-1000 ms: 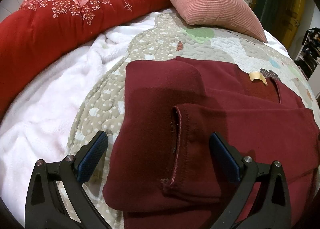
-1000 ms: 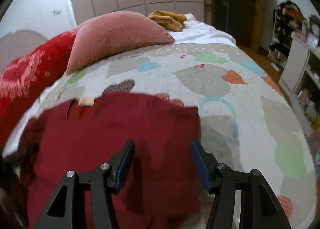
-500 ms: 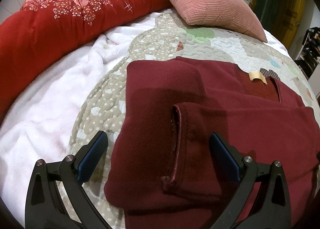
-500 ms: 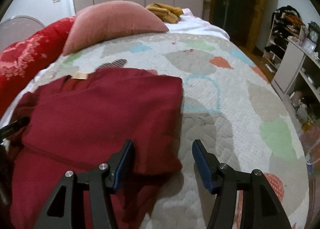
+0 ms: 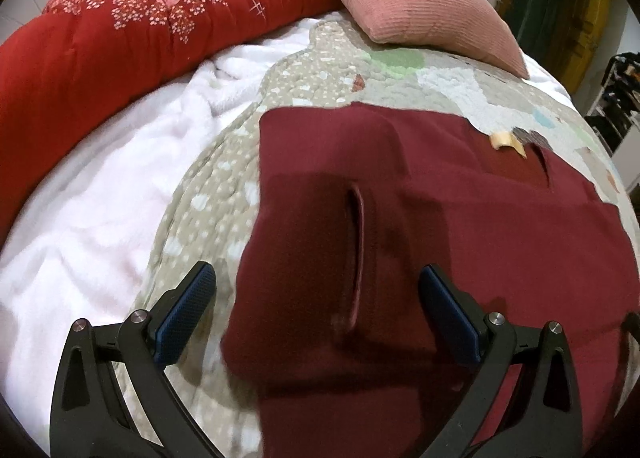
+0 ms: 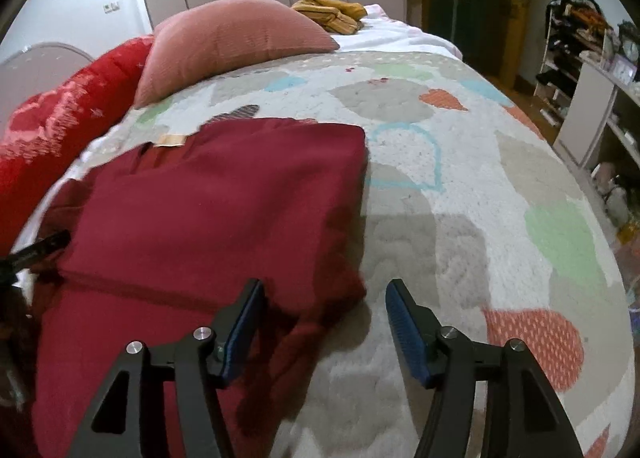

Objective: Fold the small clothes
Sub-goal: 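Move the right tool to the hem end of the folded shirt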

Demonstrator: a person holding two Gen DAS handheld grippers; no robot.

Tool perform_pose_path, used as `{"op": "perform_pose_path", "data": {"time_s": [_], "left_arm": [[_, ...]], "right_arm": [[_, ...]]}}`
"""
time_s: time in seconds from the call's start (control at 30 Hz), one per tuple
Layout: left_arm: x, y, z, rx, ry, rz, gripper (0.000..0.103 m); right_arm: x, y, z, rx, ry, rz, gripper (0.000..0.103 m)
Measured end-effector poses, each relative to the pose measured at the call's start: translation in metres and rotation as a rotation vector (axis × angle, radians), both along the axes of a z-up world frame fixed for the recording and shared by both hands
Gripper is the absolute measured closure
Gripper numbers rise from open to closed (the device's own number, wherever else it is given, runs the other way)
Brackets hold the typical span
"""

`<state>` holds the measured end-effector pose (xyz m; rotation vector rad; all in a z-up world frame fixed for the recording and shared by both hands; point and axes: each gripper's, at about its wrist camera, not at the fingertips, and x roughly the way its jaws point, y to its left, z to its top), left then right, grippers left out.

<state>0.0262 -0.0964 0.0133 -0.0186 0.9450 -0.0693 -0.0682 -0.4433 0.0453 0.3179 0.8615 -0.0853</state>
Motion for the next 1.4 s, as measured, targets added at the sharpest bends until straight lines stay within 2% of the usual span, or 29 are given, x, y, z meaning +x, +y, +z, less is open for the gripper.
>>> {"op": "perform_pose_path", "data": {"time_s": [0.13,0.3,0.5,0.7,0.87,0.97,1.1,1.17,1.27,1.33,1.4], "left_arm": [[-0.029,0.010,0.006,-0.026,-0.007,-0.022,0.001],[-0.066,0.023,0.010,-0.027,0.025,-0.033,0.001],[-0.124,0.037,0.020,-0.016,0.011,-0.057,0.001],[-0.165,0.042,0.020,-0.039,0.028,-0.066,0.001],[-0.185,0.037,0.021,-0.016,0.027,-0.090,0.001],[-0.195,0.038,0.019,-0.014,0.034,-0.102,0.001],[-0.206,0.044,0.016,-0.014,0.044,-0.108,0.001],[-0.211,0.049,0.012,-0.019,0.054,-0.110,0.001],[-0.219,0.055,0.006,-0.033,0.077,-0.105,0.001],[-0.225,0.060,0.006,-0.052,0.083,-0.103,0.001],[-0.231,0.065,0.008,-0.081,0.087,-0.103,0.001]], "right_arm": [[-0.031,0.005,0.011,0.062,-0.015,0.068,0.043],[-0.068,0.027,0.020,0.038,-0.015,0.161,0.043],[-0.109,0.067,0.031,0.039,-0.043,0.282,0.043],[-0.123,0.131,0.033,0.025,-0.067,0.443,0.043],[-0.122,0.168,0.016,-0.022,-0.025,0.527,0.043],[-0.128,0.169,0.004,-0.120,0.023,0.516,0.056],[-0.150,0.141,0.008,-0.168,0.035,0.468,0.059],[-0.162,0.119,0.005,-0.249,0.072,0.392,0.058],[-0.177,0.081,-0.002,-0.159,0.108,0.326,0.056],[-0.189,0.059,-0.008,-0.156,0.144,0.266,0.056],[-0.203,0.039,-0.010,-0.100,0.150,0.229,0.055]]}}
